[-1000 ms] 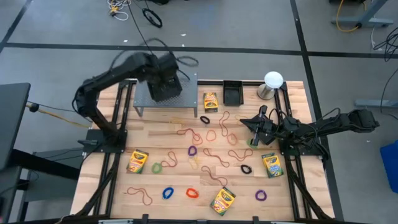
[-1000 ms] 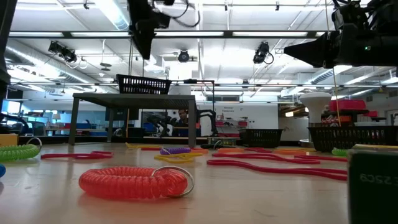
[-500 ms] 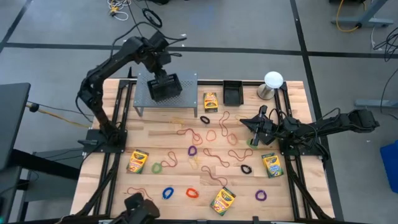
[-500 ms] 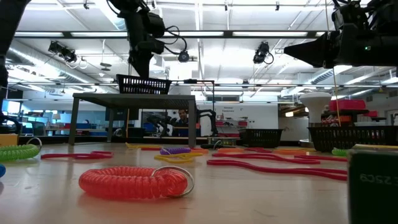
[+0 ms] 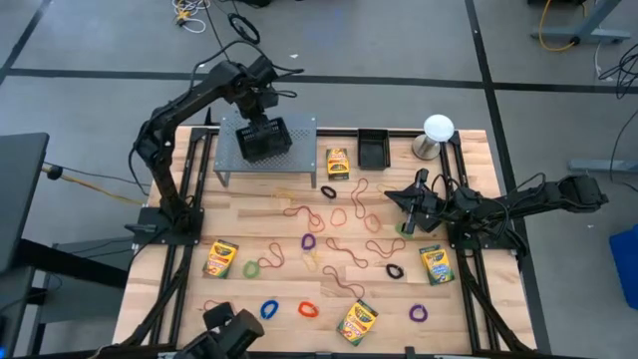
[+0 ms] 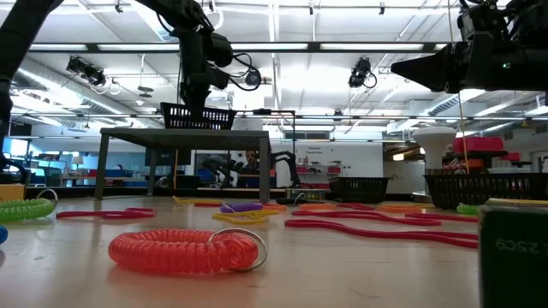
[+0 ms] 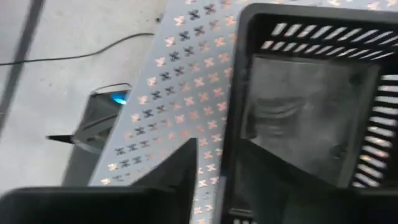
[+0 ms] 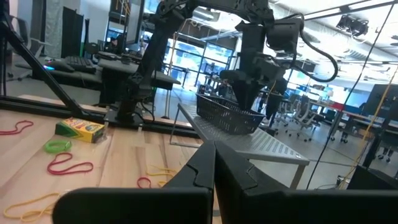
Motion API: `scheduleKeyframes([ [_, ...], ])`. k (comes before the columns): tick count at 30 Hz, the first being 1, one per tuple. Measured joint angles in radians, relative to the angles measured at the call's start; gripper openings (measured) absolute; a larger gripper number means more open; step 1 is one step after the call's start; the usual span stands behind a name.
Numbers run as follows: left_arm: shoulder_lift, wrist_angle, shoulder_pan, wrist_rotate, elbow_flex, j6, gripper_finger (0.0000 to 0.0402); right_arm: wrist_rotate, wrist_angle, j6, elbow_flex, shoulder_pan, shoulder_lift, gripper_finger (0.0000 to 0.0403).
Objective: Pick & Place Office Desk Supplies
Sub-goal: Put the left black bin on the shelf
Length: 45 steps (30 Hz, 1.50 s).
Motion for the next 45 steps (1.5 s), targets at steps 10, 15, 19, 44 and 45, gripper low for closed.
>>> scheduleKeyframes([
  [10, -0.021, -0.022, 0.033, 0.006, 0.0, -0.151, 0.0019, 0.0, 0.0, 0.0, 0.0, 0.0, 0.0, 0.0007],
  [15, -0.082, -0.074, 0.068, 0.0, 0.0, -0.301, 0.0013, -0.016, -0.006, 0.008, 0.0, 0.0, 0.0, 0.0007],
  [19, -0.139, -0.117, 0.075, -0.009, 0.0, -0.404, 0.0012, -0.032, -0.006, 0.012, 0.0, 0.0, 0.0, 0.0007],
  [44, -0.565, 0.132, 0.282, 0.124, -0.487, -0.639, 0.0011, -0.071, 0.0, 0.019, 0.0, 0.0, 0.0, 0.0007],
  [45, -0.566, 0.13, 0.282, 0.129, -0.491, -0.644, 0.0011, -0.071, 0.006, 0.019, 0.0, 0.0, 0.0, 0.0007],
])
